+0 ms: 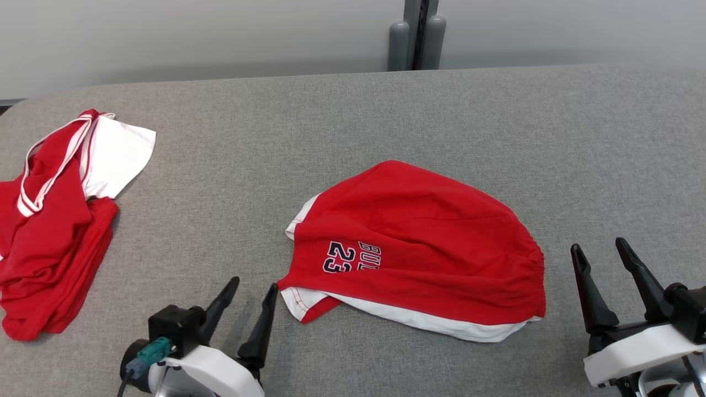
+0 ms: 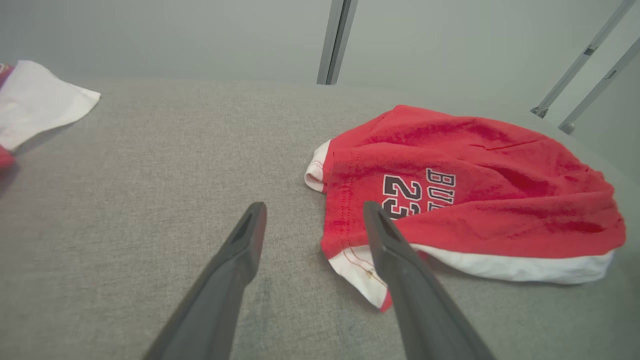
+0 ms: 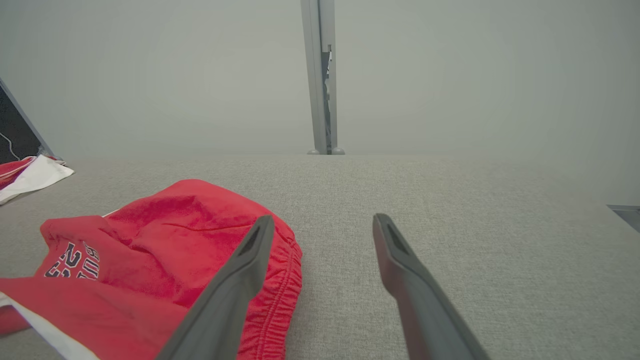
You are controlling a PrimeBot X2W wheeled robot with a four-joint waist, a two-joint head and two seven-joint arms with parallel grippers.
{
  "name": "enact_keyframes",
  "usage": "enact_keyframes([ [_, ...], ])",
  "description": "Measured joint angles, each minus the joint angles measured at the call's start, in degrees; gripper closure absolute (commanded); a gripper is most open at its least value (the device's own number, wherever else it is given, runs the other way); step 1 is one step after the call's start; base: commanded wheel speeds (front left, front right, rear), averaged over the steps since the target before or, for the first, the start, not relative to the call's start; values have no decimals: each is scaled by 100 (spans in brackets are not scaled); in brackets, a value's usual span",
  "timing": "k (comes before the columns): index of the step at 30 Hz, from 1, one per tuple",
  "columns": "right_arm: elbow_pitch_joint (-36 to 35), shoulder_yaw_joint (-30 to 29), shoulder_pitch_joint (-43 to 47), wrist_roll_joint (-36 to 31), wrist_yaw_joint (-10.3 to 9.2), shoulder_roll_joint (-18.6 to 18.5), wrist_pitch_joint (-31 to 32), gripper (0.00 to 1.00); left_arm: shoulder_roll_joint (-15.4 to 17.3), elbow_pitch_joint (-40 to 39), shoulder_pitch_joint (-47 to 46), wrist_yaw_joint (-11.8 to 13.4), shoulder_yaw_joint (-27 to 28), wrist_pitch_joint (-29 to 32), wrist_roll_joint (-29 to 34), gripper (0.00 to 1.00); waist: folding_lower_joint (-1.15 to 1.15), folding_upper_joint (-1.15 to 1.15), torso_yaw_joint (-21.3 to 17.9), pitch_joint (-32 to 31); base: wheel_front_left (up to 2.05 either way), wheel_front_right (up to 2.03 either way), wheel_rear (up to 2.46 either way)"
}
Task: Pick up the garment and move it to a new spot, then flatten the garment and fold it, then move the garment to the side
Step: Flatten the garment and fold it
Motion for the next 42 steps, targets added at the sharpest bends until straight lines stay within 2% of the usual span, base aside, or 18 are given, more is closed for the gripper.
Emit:
enact_keyframes([
  [8,74,12,-76,9,0,48,-49,0,-220,631,-180,-296,-299,304,-159,0,0,0,-90,210,0,0,0],
  [15,141,60,-93,27,0,76,-90,0,-308,1094,-397,-404,-369,307,-179,0,0,0,-168,283,0,0,0],
  [16,155,65,-90,35,0,77,-90,0,-316,1137,-419,-415,-376,304,-180,9,0,0,-176,288,0,0,0],
  [17,169,67,-85,40,0,78,-90,0,-324,1180,-447,-421,-380,293,-182,51,0,0,-184,291,0,0,0],
  [19,189,63,-49,46,0,78,-90,0,-327,1230,-482,-445,-409,280,-182,100,0,0,-195,292,0,0,0],
  [33,246,104,364,91,0,104,-27,0,-341,1458,-601,-537,-471,157,-179,100,0,0,-246,340,0,0,0],
  [42,225,58,357,91,0,105,-37,0,-246,1269,-598,-387,-342,-108,-179,100,0,0,-229,282,0,0,0],
])
